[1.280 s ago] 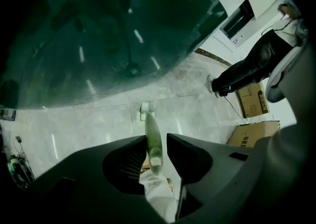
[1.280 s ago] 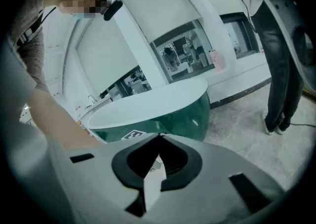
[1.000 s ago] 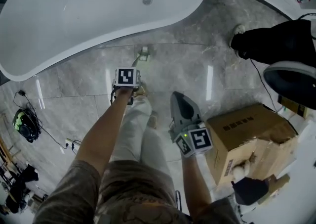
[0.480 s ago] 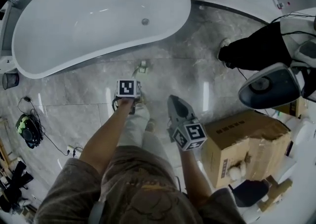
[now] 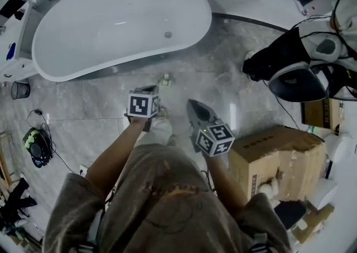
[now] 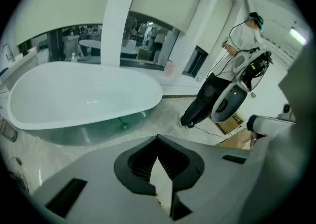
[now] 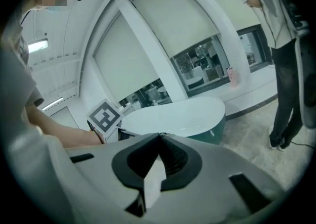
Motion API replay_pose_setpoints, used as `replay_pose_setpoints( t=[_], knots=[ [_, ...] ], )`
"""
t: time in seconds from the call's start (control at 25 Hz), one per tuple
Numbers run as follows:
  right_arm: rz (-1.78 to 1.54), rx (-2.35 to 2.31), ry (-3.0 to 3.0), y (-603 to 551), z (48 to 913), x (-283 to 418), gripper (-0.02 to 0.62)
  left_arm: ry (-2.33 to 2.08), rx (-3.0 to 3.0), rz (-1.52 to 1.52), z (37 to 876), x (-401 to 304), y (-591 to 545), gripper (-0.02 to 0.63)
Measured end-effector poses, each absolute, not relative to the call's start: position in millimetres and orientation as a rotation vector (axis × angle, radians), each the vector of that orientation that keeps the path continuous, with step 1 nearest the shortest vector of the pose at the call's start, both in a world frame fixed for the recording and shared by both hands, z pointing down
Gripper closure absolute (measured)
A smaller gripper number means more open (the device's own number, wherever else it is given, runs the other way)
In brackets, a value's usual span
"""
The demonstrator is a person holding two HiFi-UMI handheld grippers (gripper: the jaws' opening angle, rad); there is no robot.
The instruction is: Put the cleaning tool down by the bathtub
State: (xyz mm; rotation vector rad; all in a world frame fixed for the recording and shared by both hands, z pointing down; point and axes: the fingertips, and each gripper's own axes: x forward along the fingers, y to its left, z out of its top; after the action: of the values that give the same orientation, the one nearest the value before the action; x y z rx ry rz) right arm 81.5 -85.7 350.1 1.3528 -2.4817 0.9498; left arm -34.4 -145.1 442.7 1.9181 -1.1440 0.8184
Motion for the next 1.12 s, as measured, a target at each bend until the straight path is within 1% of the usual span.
replay_pose_setpoints(
  t=[0.32, 0.52, 0.76, 0.88, 1.12],
  knots=[
    [0.79, 1.257, -2.607, -82, 276, 59, 0.597, -1.111, 2.188, 0.628, 319, -41, -138, 0.604],
    [0.654, 1.297, -2.674, -70, 226, 63, 0.597, -1.077, 2.322, 0.515, 264, -31, -109, 0.604],
    [0.437, 1.337, -2.781, -60, 173, 60, 0.597, -1.074, 2.616, 0.299, 194, -31, -87, 0.604],
    [0.394, 1.332, -2.841, -57, 162, 58, 0.598, -1.088, 2.718, 0.266, 177, -31, -83, 0.606],
    [0.402, 1.345, -2.87, -53, 161, 54, 0.598, -1.116, 2.779, 0.192, 170, -36, -76, 0.605]
  ],
)
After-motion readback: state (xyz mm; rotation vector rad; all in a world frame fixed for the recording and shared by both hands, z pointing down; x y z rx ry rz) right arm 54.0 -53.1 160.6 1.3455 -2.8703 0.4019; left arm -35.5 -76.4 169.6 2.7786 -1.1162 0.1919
